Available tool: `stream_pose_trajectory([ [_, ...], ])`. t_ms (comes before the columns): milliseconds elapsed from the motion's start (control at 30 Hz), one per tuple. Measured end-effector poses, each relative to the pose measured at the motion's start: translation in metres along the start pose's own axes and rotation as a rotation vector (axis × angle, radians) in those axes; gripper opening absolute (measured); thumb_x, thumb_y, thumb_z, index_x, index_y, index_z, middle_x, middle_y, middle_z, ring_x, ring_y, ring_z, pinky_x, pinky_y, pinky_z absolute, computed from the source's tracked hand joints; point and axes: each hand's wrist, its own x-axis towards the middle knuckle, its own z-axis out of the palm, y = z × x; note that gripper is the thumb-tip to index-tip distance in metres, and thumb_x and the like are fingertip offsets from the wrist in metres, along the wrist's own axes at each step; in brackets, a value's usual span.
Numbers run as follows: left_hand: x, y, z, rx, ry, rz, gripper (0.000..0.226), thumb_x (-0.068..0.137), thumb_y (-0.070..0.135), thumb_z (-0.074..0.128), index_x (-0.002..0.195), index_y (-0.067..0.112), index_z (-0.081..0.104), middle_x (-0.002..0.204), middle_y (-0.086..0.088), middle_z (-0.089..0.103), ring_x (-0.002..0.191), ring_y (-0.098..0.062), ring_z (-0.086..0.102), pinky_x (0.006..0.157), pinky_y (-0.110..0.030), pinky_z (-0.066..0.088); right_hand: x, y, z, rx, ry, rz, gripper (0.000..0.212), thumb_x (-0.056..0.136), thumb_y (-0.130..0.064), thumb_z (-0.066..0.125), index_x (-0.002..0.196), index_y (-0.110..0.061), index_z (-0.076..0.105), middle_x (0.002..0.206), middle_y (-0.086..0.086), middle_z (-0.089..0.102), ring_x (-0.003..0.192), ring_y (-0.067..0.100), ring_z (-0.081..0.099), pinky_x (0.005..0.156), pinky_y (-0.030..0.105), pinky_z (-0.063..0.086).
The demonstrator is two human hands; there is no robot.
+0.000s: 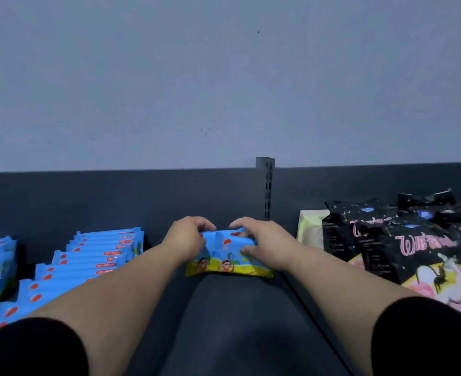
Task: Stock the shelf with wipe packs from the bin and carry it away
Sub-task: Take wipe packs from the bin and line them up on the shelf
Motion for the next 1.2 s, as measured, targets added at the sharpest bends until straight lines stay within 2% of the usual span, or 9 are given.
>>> stream_pose_trajectory([
  [167,0.012,-0.006,0.011,-0.057,0.138,-0.09,0.033,0.086,0.003,0.052,0.107,0.023,0.067,0.112,0.003,0.065,0.1,-0.012,0.058,0.08,-0.02,0.041,0.019,0.012,0.017,-0.155,0.057,-0.044,0.052,0.084,-0.024,0.065,0.13,-0.037,0.044,0.124,-0.014,0.059,0.116,0.015,0.047,0.093,0.034,0.044],
  [267,0.008,-0.012,0.018,0.024,0.209,-0.152,0.034,0.09,0.012,0.05,0.123,0.021,0.057,0.131,-0.005,0.047,0.114,-0.024,0.052,0.092,-0.028,0.04,0.022,0.027,0.021,-0.272,0.039,0.024,0.065,0.079,-0.031,0.071,0.134,-0.036,0.039,0.129,-0.006,0.048,0.118,0.021,0.045,0.094,0.037,0.045],
  [367,0.0,-0.01,0.027,-0.022,0.202,-0.285,0.041,0.096,0.025,0.045,0.136,0.016,0.038,0.137,-0.013,0.032,0.112,-0.034,0.051,0.093,-0.033,0.039,0.025,0.036,0.029,-0.149,0.071,0.123,0.066,0.075,-0.032,0.077,0.13,-0.028,0.042,0.126,0.0,0.045,0.11,0.022,0.052,0.091,0.035,0.048],
  [500,-0.002,-0.002,0.038,-0.251,0.259,-0.397,0.049,0.1,0.036,0.037,0.14,0.008,0.031,0.139,-0.018,0.035,0.118,-0.035,0.048,0.095,-0.035,0.037,0.038,0.036,0.036,0.059,0.159,0.169,0.053,0.074,-0.029,0.079,0.116,-0.024,0.047,0.104,0.002,0.06,0.093,0.02,0.058,0.085,0.035,0.05],
  [633,0.003,-0.007,0.044,-0.475,0.346,-0.425,0.06,0.097,0.051,0.031,0.138,0.007,0.035,0.137,-0.015,0.044,0.121,-0.03,0.047,0.102,-0.039,0.038,0.046,0.031,0.037,0.16,0.207,0.213,0.073,0.077,-0.036,0.077,0.135,-0.021,0.036,0.115,0.004,0.055,0.107,0.021,0.052,0.088,0.032,0.046],
  [700,0.003,-0.007,0.047,-0.487,0.348,-0.408,0.065,0.095,0.056,0.035,0.139,0.008,0.034,0.137,-0.012,0.044,0.12,-0.027,0.048,0.102,-0.038,0.04,0.047,0.029,0.04,0.179,0.249,0.245,0.07,0.081,-0.041,0.072,0.135,-0.017,0.035,0.118,0.005,0.055,0.11,0.022,0.051,0.085,0.029,0.044],
  [933,0.0,-0.009,0.062,-0.356,0.225,-0.367,0.067,0.094,0.039,0.052,0.149,0.023,0.018,0.135,-0.009,0.043,0.113,-0.022,0.052,0.095,-0.033,0.045,0.047,0.03,0.057,0.139,0.158,0.308,0.047,0.093,-0.052,0.049,0.123,-0.017,0.041,0.104,0.005,0.061,0.089,0.02,0.057,0.069,0.03,0.046],
  [1100,0.006,-0.011,0.065,-0.35,0.208,-0.37,0.072,0.091,0.039,0.057,0.15,0.026,0.017,0.132,-0.007,0.048,0.113,-0.023,0.054,0.097,-0.036,0.046,0.045,0.036,0.049,0.141,0.137,0.334,0.05,0.091,-0.052,0.053,0.124,-0.016,0.046,0.107,0.004,0.061,0.095,0.02,0.059,0.078,0.032,0.051],
  [1200,0.005,-0.01,0.064,-0.25,0.228,-0.389,0.061,0.092,0.038,0.057,0.141,0.016,0.029,0.128,-0.007,0.052,0.112,-0.025,0.054,0.085,-0.03,0.043,0.042,0.038,0.051,0.139,0.13,0.308,0.06,0.084,-0.044,0.068,0.131,-0.016,0.043,0.121,0.003,0.056,0.109,0.018,0.054,0.089,0.03,0.048],
])
